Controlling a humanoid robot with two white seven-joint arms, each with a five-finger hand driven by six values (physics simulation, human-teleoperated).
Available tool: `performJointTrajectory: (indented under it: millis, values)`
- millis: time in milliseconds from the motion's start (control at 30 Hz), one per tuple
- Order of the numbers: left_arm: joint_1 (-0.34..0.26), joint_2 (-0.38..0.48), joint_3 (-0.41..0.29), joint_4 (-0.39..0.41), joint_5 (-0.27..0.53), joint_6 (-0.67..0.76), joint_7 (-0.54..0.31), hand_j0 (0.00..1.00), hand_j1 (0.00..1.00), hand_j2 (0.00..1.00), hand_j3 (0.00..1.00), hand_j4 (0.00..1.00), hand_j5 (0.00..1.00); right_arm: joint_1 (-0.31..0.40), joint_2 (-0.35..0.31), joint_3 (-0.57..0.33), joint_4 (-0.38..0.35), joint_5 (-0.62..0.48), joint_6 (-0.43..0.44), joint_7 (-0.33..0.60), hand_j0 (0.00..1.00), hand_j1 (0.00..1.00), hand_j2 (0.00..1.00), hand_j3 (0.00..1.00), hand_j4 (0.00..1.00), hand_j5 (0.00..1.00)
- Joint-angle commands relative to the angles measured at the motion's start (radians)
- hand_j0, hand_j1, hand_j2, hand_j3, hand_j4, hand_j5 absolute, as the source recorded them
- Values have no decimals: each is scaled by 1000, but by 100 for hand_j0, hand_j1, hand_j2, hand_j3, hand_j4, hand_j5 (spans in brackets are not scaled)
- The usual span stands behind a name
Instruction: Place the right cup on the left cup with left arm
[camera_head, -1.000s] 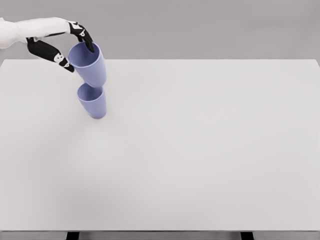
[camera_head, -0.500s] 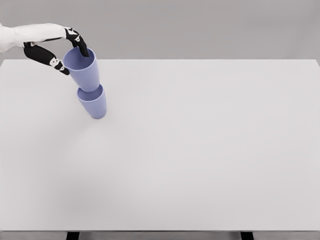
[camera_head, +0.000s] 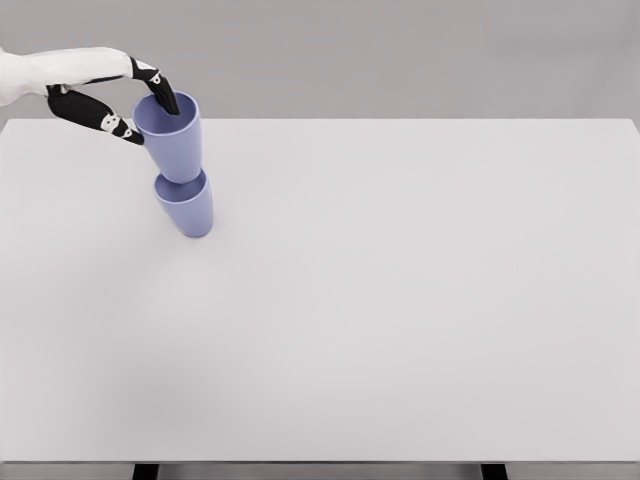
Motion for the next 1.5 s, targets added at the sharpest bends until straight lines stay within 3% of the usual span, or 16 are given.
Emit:
performJointTrajectory:
  millis: [0, 233, 767, 900, 1267, 1300, 1333, 1367, 1400, 1467]
  values:
    - [0, 7, 3, -8, 10, 2, 0, 56, 56, 56, 56, 56, 56, 0, 0, 0, 0, 1, -1, 0, 100, 100, 100, 100, 100, 100]
    - [3, 37, 0, -42, 17, 2, 0, 56, 56, 56, 56, 56, 56, 0, 0, 0, 0, 1, -1, 0, 100, 100, 100, 100, 100, 100]
    - [3, 30, 2, -37, 18, 2, 0, 57, 57, 57, 57, 57, 57, 0, 0, 0, 0, 1, -1, 0, 100, 100, 100, 100, 100, 100]
    - [3, 33, 2, -37, 18, 4, 0, 74, 74, 74, 74, 74, 74, 0, 0, 0, 0, 1, -1, 0, 100, 100, 100, 100, 100, 100]
    - [5, 34, 3, -40, 18, -1, 0, 76, 76, 76, 76, 76, 76, 0, 0, 0, 0, 1, -1, 0, 100, 100, 100, 100, 100, 100]
    - [5, 36, 3, -45, 18, -1, 0, 81, 81, 81, 81, 81, 81, 0, 0, 0, 0, 1, -1, 0, 100, 100, 100, 100, 100, 100]
    - [3, 42, 5, -68, 40, -3, 0, 100, 100, 100, 100, 100, 100, 0, 0, 0, 0, 1, -1, 0, 100, 100, 100, 100, 100, 100]
    - [0, 92, 6, -150, 112, -10, 0, 100, 100, 100, 100, 100, 100, 0, 0, 0, 0, 1, -1, 0, 100, 100, 100, 100, 100, 100]
    - [-3, 175, 11, -305, 207, -10, 0, 100, 100, 100, 100, 100, 100, 0, 0, 0, 0, 1, -1, 0, 100, 100, 100, 100, 100, 100]
    - [-15, 289, 22, -471, 293, -10, 0, 100, 100, 100, 100, 100, 100, 0, 0, 0, 0, 1, -1, 0, 100, 100, 100, 100, 100, 100]
